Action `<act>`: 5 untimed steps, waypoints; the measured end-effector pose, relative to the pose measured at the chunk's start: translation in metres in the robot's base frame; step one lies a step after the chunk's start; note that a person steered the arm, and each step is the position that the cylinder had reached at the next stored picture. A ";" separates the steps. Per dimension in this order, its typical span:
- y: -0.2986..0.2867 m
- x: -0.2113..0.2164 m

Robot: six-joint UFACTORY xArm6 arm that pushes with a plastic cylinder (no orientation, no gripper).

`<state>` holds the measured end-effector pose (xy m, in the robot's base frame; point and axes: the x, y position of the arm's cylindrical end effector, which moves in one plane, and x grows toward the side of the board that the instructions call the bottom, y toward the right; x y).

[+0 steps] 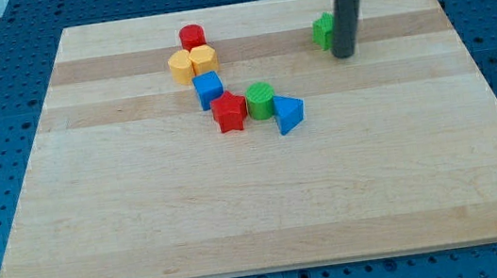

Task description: Place the green star diagonal to the blue triangle

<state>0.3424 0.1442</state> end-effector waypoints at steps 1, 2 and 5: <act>0.042 -0.025; 0.035 -0.061; -0.008 -0.003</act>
<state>0.3397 0.1364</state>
